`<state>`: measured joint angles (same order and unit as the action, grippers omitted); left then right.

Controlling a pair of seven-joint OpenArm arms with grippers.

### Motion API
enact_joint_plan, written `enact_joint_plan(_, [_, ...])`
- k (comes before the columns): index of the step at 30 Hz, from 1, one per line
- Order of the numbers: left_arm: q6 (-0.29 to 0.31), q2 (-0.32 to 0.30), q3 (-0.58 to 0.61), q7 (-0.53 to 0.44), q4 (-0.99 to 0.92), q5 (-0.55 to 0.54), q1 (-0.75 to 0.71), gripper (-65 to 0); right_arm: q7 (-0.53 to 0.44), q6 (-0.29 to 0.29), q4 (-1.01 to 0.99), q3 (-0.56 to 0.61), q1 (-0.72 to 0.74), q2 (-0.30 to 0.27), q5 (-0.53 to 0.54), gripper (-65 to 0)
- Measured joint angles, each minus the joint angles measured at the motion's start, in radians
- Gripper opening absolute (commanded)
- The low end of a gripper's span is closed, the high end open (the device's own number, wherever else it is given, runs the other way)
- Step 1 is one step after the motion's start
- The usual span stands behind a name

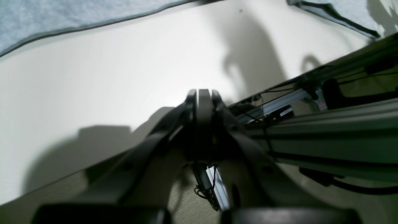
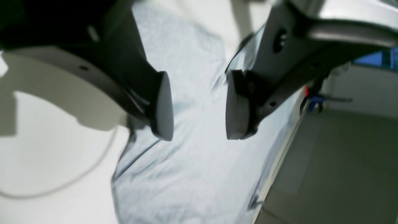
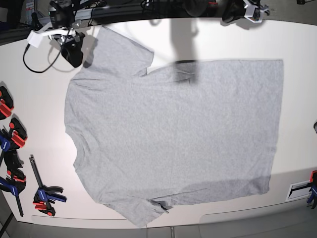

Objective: Fold the T-shirt properly
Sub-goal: 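Move the right gripper down to the shirt's shoulder corner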

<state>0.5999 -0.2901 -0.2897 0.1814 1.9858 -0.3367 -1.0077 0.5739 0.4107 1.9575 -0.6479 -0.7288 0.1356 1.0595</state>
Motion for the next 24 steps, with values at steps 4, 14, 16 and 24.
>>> enact_joint_plan(4, [-0.001,-0.001,0.0,-0.001,0.0,-0.001,0.024,-62.2,0.0,-0.012,-0.083,0.019,0.002,0.0,0.008,-38.1])
enact_joint_plan(14, [-0.001,-0.001,0.0,0.003,0.0,0.0,0.031,-57.3,0.03,-0.02,-0.217,0.024,0.003,0.0,0.034,-38.1])
enact_joint_plan(16, [-0.001,-0.001,0.0,0.003,0.0,0.0,0.039,-57.3,0.03,-0.046,-0.233,0.024,0.0,0.0,0.025,-38.1])
enact_joint_plan(24, [-0.001,-0.001,0.0,0.006,0.0,0.0,0.047,-57.1,0.025,-0.098,-0.236,0.027,0.0,0.0,-0.039,-38.1])
